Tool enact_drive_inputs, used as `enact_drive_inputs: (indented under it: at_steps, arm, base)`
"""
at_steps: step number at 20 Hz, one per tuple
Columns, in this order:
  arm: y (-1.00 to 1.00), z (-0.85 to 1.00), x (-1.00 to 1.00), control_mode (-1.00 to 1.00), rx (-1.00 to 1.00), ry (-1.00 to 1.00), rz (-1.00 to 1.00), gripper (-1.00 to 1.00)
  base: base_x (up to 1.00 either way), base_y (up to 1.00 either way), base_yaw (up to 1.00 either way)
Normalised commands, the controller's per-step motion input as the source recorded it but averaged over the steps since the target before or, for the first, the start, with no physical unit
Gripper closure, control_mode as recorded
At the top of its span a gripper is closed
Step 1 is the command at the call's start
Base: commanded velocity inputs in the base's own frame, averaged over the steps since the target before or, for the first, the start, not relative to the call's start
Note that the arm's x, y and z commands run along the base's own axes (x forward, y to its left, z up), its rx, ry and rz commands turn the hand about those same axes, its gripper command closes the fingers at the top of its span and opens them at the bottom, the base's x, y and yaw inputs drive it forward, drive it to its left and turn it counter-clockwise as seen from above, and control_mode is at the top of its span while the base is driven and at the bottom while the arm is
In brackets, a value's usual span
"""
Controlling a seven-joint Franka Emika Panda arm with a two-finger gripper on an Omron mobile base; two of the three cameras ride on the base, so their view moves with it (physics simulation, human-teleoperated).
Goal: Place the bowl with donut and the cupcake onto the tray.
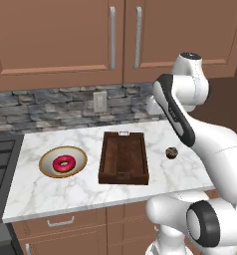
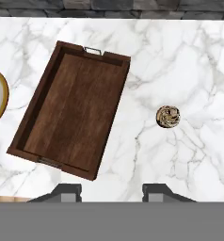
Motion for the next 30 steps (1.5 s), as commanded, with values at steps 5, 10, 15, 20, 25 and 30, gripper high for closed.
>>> enact_drive_inputs:
  at_steps: [5, 10, 15, 20, 25, 30]
  arm:
    - [-0.02, -0.04, -0.04, -1.00, 0.00, -0.03, -0.01, -1.00]
    - [-0.24, -0.18, 0.01, -1.00, 0.00, -0.01, -0.03, -1.00]
    - [-0.33, -0.46, 0.22, -1.00, -0.03, 0.04, -0.06, -1.00]
    - [-0.46, -0.64, 0.41, -1.00, -0.01, 0.06, -0.10, -1.00]
    - [-0.33, -0.47, 0.17, -1.00, 0.00, 0.05, -0.10, -1.00]
    - [-0.21, -0.51, 0.00, -1.00, 0.00, -0.02, -0.09, -1.00]
  base:
    - [0.00, 0.00, 0.00]
    - [0.00, 0.00, 0.00]
    - [0.00, 0.00, 0.00]
    - [0.00, 0.00, 0.00]
    - [0.00, 0.00, 0.00]
    - [0.00, 0.00, 0.00]
